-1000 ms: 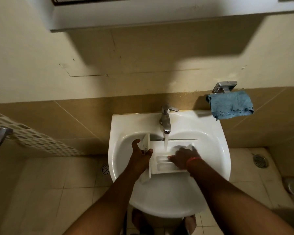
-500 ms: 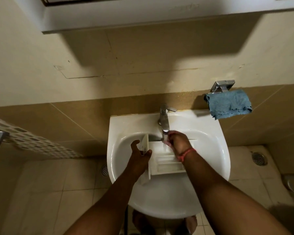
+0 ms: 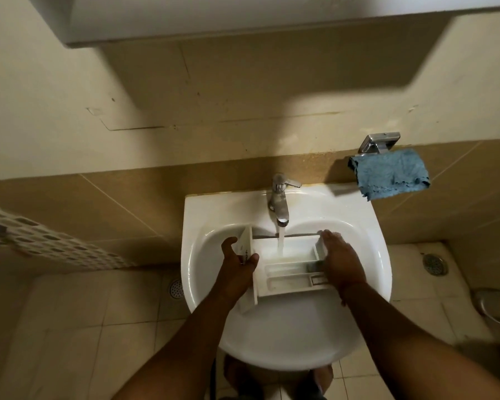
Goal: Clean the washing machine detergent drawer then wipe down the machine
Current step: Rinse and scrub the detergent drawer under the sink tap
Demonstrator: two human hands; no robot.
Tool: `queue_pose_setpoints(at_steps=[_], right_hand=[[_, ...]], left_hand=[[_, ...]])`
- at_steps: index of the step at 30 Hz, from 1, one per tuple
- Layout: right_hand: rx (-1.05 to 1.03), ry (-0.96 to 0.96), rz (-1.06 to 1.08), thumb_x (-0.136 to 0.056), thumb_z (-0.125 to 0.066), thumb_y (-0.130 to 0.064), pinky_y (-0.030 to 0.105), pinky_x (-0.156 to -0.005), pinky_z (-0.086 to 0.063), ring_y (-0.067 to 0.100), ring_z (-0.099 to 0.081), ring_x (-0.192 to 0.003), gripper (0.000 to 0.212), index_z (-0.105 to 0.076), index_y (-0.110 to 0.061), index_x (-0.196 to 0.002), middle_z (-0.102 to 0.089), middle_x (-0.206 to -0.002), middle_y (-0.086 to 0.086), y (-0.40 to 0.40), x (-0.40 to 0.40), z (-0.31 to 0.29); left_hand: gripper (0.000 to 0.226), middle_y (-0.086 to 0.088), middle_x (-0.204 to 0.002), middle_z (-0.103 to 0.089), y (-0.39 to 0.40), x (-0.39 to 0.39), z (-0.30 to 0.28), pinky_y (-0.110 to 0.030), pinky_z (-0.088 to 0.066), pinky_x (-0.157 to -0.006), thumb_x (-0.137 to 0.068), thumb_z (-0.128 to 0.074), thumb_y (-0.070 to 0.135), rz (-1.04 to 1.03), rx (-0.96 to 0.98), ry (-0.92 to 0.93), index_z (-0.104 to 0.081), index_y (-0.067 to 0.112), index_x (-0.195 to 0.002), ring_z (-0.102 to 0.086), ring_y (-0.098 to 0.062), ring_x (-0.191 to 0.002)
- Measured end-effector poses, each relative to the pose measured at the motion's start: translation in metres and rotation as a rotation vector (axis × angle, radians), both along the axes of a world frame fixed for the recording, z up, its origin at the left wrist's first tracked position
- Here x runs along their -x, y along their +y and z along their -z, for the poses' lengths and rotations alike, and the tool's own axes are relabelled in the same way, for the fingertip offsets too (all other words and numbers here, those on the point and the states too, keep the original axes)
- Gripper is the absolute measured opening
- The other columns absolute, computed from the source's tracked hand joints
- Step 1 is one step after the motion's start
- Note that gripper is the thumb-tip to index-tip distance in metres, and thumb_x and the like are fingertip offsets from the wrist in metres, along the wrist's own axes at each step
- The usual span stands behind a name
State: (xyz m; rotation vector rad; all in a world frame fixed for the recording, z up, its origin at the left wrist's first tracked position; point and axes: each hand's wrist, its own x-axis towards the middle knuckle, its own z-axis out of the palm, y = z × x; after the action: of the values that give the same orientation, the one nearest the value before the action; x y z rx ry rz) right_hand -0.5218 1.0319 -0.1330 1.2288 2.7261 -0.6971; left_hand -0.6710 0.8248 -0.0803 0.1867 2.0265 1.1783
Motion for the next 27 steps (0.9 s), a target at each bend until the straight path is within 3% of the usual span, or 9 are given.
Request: queue_pose_setpoints(at_steps=[5, 9, 12, 15, 17, 19, 22, 25, 27], right_hand=[[0.058, 0.037, -0.260, -0.085, -0.054, -0.003, 0.026, -0.118, -0.013, 0.022, -0.018, -0.149, 0.072, -0.030, -0.011, -0.152, -0.024, -0.159, 0.010, -0.029, 0.024, -0.003], [0.209, 0.184, 0.171, -0.086, -0.052, 0.004, 0.024, -0.113, -0.025, 0.024, -0.047, -0.132, 0.046, -0.061, -0.006, -0.129, -0.055, -0.139, 0.011, -0.015, 0.035, -0.020], [0.655, 0.487, 0.485, -0.088, -0.047, 0.009, 0.033, -0.101, -0.043, 0.028, -0.060, -0.104, 0.029, -0.069, 0.001, -0.105, -0.067, -0.104, 0.015, -0.039, 0.081, -0.044], [1.052, 0.505, 0.384, -0.095, -0.048, 0.004, 0.020, -0.083, -0.052, 0.018, -0.063, -0.093, 0.028, -0.060, -0.003, -0.119, -0.063, -0.110, 0.013, -0.076, 0.107, -0.060], [0.879, 0.470, 0.158, -0.101, -0.046, -0.010, 0.014, -0.089, -0.047, 0.012, -0.064, -0.104, 0.027, -0.061, -0.013, -0.124, -0.065, -0.121, 0.005, -0.098, 0.097, -0.056], [0.584, 0.468, -0.146, -0.104, -0.040, -0.027, 0.025, -0.106, -0.041, 0.011, -0.056, -0.122, 0.033, -0.056, -0.022, -0.133, -0.061, -0.132, 0.000, -0.118, 0.069, -0.044], [-0.018, 0.222, -0.560, -0.099, -0.043, -0.020, 0.043, -0.116, -0.031, 0.017, -0.042, -0.137, 0.052, -0.032, -0.023, -0.151, -0.042, -0.152, 0.002, -0.116, 0.024, -0.016], [-0.209, 0.083, -0.434, -0.097, -0.036, -0.041, 0.051, -0.106, -0.039, 0.025, -0.062, -0.114, 0.045, -0.058, -0.016, -0.128, -0.065, -0.123, 0.007, -0.081, -0.003, -0.008], [-0.246, -0.074, -0.347, -0.096, -0.024, -0.055, 0.052, -0.100, -0.043, 0.029, -0.066, -0.095, 0.058, -0.066, -0.016, -0.104, -0.068, -0.102, 0.008, -0.067, -0.002, -0.013]], left_hand=[[0.065, -0.015, -0.118, -0.057, 0.000, -0.001, 0.000, -0.025, -0.049, -0.070, -0.096, -0.060, 0.028, 0.001, 0.001, -0.002, -0.015, 0.034, -0.142, -0.059, -0.017, -0.088], [0.064, -0.012, -0.114, -0.058, 0.002, -0.002, -0.005, -0.022, -0.049, -0.067, -0.096, -0.060, 0.028, 0.008, 0.014, -0.005, -0.015, 0.032, -0.142, -0.059, -0.015, -0.085], [0.063, -0.007, -0.105, -0.058, 0.002, -0.002, -0.008, -0.017, -0.046, -0.061, -0.097, -0.059, 0.026, 0.014, 0.001, -0.007, -0.015, 0.030, -0.142, -0.059, -0.013, -0.084], [0.066, -0.013, -0.112, -0.061, 0.002, -0.003, -0.010, -0.025, -0.054, -0.073, -0.097, -0.058, 0.023, 0.011, -0.021, -0.023, -0.012, 0.029, -0.145, -0.063, -0.019, -0.094], [0.068, -0.015, -0.120, -0.061, 0.002, -0.004, -0.011, -0.037, -0.055, -0.089, -0.097, -0.057, 0.021, -0.005, -0.017, -0.017, -0.010, 0.029, -0.147, -0.063, -0.025, -0.104], [0.069, -0.015, -0.125, -0.060, 0.003, -0.004, -0.010, -0.042, -0.052, -0.096, -0.097, -0.058, 0.024, -0.008, 0.014, 0.002, -0.011, 0.031, -0.146, -0.061, -0.027, -0.109], [0.068, -0.014, -0.131, -0.055, 0.004, -0.003, -0.009, -0.042, -0.052, -0.097, -0.095, -0.059, 0.033, 0.011, 0.066, 0.027, -0.011, 0.036, -0.144, -0.058, -0.029, -0.114], [0.067, -0.017, -0.129, -0.055, 0.005, -0.004, -0.008, -0.045, -0.050, -0.099, -0.096, -0.058, 0.032, 0.017, 0.076, 0.035, -0.011, 0.035, -0.143, -0.058, -0.030, -0.113], [0.066, -0.017, -0.127, -0.055, 0.004, -0.005, -0.006, -0.049, -0.048, -0.102, -0.096, -0.058, 0.031, 0.013, 0.068, 0.047, -0.011, 0.035, -0.142, -0.058, -0.031, -0.113]])
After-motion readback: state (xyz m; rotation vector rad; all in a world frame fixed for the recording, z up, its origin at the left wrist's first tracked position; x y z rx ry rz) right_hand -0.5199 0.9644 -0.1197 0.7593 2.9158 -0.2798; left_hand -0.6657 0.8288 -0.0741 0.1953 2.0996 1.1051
